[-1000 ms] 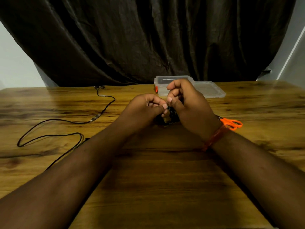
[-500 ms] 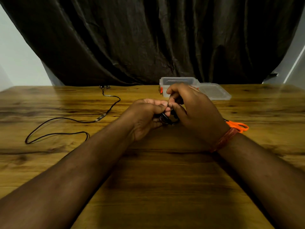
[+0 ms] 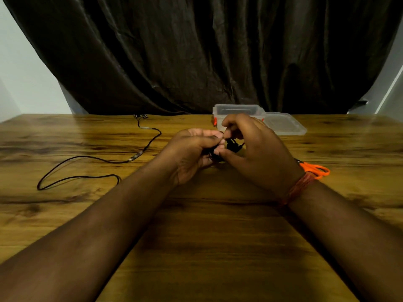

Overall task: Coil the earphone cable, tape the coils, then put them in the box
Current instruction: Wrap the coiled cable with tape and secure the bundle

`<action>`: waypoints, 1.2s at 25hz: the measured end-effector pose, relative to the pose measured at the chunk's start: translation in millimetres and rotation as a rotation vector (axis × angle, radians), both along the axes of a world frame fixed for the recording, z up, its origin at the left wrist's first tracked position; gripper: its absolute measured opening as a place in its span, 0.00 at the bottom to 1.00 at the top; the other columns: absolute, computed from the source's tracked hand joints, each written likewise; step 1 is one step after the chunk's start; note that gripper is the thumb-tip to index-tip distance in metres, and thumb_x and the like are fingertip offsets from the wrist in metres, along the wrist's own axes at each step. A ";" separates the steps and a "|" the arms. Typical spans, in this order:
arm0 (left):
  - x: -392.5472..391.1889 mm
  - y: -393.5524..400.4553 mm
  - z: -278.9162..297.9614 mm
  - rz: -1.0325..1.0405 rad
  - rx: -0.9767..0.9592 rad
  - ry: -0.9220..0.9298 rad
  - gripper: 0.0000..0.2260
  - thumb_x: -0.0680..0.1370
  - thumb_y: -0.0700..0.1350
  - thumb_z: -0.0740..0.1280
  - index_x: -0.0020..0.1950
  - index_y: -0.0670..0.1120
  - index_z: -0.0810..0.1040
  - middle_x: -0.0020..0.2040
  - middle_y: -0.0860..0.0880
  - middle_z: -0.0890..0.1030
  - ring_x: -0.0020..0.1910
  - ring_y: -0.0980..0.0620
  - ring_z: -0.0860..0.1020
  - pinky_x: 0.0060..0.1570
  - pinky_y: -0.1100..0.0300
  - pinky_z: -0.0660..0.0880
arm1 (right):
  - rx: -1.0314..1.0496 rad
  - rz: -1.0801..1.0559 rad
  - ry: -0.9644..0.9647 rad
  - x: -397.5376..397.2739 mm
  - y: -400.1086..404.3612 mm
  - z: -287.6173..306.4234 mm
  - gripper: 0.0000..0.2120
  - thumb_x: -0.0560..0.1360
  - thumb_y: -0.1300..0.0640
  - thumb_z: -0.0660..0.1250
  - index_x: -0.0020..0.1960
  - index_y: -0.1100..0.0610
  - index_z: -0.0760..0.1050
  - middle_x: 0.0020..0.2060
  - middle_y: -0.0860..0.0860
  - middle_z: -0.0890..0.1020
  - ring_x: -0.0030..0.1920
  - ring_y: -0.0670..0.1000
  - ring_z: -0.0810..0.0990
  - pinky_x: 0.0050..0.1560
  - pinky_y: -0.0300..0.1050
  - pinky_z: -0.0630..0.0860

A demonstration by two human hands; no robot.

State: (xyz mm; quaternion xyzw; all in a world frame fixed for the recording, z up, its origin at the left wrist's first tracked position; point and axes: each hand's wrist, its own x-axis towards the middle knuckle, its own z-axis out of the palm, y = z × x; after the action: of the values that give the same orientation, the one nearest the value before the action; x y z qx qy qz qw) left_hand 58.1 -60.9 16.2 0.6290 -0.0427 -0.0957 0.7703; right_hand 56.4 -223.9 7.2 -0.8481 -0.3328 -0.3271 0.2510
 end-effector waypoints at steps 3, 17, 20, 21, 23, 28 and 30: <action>0.1 -1.2 -2.0 0.025 0.023 -0.072 0.09 0.79 0.36 0.64 0.59 0.37 0.77 0.43 0.44 0.82 0.39 0.53 0.81 0.47 0.56 0.79 | 0.062 -0.010 0.020 5.1 -1.9 -2.4 0.18 0.71 0.56 0.73 0.58 0.55 0.72 0.46 0.47 0.75 0.47 0.48 0.75 0.47 0.48 0.76; -0.2 0.8 -5.8 0.002 0.153 -0.278 0.05 0.79 0.36 0.64 0.52 0.41 0.79 0.40 0.47 0.82 0.41 0.56 0.81 0.48 0.59 0.78 | 0.243 0.078 0.249 4.9 -11.6 3.0 0.08 0.74 0.63 0.65 0.50 0.53 0.74 0.42 0.49 0.80 0.43 0.51 0.79 0.44 0.54 0.76; -1.7 0.8 -4.1 -0.013 0.085 -0.270 0.04 0.79 0.36 0.64 0.50 0.42 0.78 0.40 0.47 0.83 0.39 0.56 0.81 0.45 0.62 0.79 | 0.249 0.128 0.290 3.5 -12.0 3.3 0.09 0.75 0.63 0.64 0.51 0.51 0.75 0.44 0.48 0.81 0.45 0.51 0.81 0.45 0.56 0.78; -2.2 0.5 -3.2 -0.020 0.059 -0.269 0.04 0.79 0.36 0.63 0.50 0.41 0.78 0.41 0.45 0.82 0.39 0.55 0.81 0.45 0.63 0.79 | 0.258 0.139 0.299 3.4 -12.0 3.4 0.09 0.75 0.63 0.64 0.51 0.51 0.75 0.44 0.48 0.81 0.46 0.51 0.81 0.46 0.56 0.78; -2.9 -0.3 -2.7 -0.016 0.047 -0.273 0.05 0.79 0.35 0.63 0.50 0.40 0.78 0.42 0.44 0.81 0.39 0.55 0.80 0.44 0.64 0.79 | 0.284 0.152 0.339 4.0 -12.3 3.0 0.08 0.75 0.60 0.64 0.50 0.49 0.75 0.43 0.49 0.82 0.46 0.53 0.81 0.46 0.59 0.78; -2.3 -1.1 -6.1 -0.011 0.152 -0.343 0.05 0.79 0.35 0.64 0.50 0.40 0.80 0.45 0.43 0.83 0.43 0.53 0.81 0.47 0.63 0.79 | 0.373 0.194 0.423 5.4 -10.9 2.6 0.07 0.73 0.48 0.70 0.46 0.50 0.75 0.41 0.57 0.82 0.44 0.62 0.81 0.43 0.63 0.78; -2.0 -0.5 -6.9 -0.011 0.193 -0.357 0.06 0.79 0.35 0.64 0.52 0.40 0.79 0.46 0.43 0.83 0.47 0.51 0.81 0.52 0.59 0.78 | 0.363 0.173 0.423 6.0 -10.4 2.5 0.07 0.73 0.54 0.73 0.45 0.51 0.74 0.41 0.57 0.81 0.43 0.62 0.80 0.41 0.61 0.79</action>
State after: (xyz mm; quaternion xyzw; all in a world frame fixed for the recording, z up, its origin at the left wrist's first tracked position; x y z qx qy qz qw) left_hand 56.1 -61.4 9.4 0.7066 -0.1725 0.0096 0.6863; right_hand 62.3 -234.4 9.7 -0.8071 -0.2802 -0.1746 0.4895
